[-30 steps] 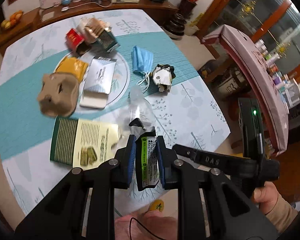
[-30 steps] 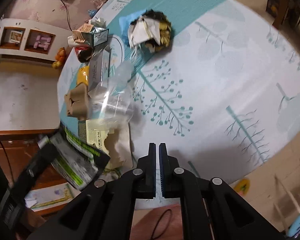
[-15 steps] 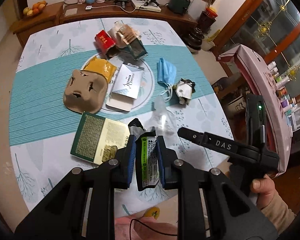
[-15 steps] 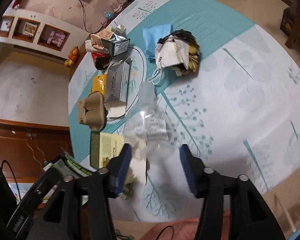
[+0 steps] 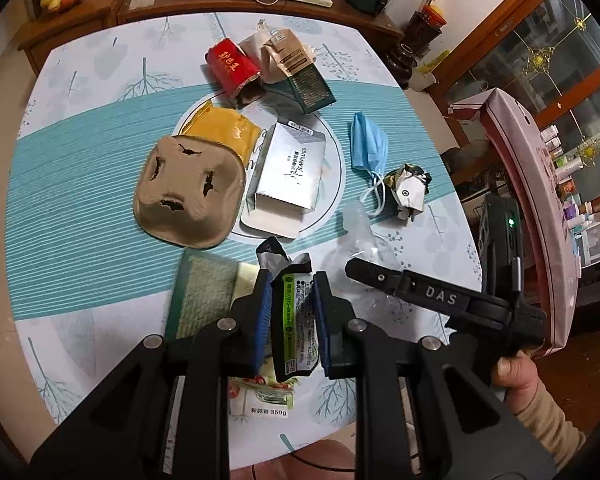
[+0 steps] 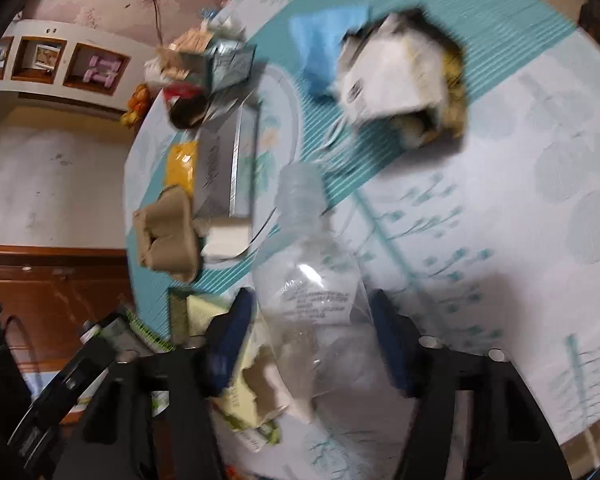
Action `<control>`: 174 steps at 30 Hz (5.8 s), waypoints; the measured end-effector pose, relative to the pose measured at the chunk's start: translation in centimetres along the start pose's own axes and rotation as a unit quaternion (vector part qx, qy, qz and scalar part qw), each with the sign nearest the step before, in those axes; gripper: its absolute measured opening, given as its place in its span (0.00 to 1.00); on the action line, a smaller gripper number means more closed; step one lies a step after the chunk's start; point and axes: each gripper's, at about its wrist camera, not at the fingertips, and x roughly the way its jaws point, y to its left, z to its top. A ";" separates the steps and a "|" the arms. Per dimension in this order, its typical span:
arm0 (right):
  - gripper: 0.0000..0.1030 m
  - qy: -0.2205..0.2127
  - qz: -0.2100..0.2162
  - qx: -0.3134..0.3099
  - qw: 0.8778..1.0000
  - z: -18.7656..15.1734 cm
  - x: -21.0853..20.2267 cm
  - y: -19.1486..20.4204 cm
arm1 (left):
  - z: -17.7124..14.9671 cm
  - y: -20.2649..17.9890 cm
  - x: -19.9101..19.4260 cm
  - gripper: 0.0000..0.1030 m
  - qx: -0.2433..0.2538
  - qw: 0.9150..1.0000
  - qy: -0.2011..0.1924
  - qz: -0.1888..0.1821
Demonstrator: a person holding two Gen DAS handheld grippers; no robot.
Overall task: Collect trash
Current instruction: 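Lift the wrapper and bottle and carry both down over the trash bin, then open both tools to drop the wrapper and bottle into the bin, then move both tools back over the table toward the green snack box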
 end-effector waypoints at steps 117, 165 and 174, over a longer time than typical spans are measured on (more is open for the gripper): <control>0.56 -0.119 -0.035 -0.194 0.973 -28.5 -23.3 -9.4 | -30.3 -14.2 -11.2 0.47 0.064 0.983 -0.095 0.144; 0.50 -0.129 -0.195 -0.249 0.940 -17.7 7.8 11.8 | -5.8 11.0 0.4 0.57 0.205 0.976 0.046 0.058; 0.07 -0.123 -0.156 -0.233 0.952 -17.8 7.0 11.7 | -4.3 10.0 0.6 0.57 0.226 0.972 0.041 0.050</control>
